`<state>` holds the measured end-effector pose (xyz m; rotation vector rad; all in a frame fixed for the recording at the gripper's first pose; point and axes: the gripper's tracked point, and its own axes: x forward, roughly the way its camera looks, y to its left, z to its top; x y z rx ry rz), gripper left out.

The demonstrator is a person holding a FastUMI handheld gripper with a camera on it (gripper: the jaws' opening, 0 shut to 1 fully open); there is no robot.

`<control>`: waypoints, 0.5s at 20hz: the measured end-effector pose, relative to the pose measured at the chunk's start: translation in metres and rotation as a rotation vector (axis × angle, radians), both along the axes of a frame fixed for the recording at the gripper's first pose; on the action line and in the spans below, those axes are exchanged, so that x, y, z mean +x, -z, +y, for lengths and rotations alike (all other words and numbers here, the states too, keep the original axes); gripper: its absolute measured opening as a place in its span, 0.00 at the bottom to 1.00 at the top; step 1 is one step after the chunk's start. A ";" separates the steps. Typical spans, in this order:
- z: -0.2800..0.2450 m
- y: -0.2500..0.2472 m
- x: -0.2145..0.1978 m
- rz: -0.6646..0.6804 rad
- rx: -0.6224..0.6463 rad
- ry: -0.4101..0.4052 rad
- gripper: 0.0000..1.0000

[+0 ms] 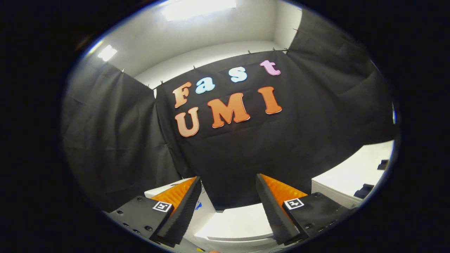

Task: Open the toilet lid.

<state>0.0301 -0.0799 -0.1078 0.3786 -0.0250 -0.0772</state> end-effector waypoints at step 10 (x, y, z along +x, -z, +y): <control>-0.031 0.149 -0.006 0.052 0.344 0.064 0.98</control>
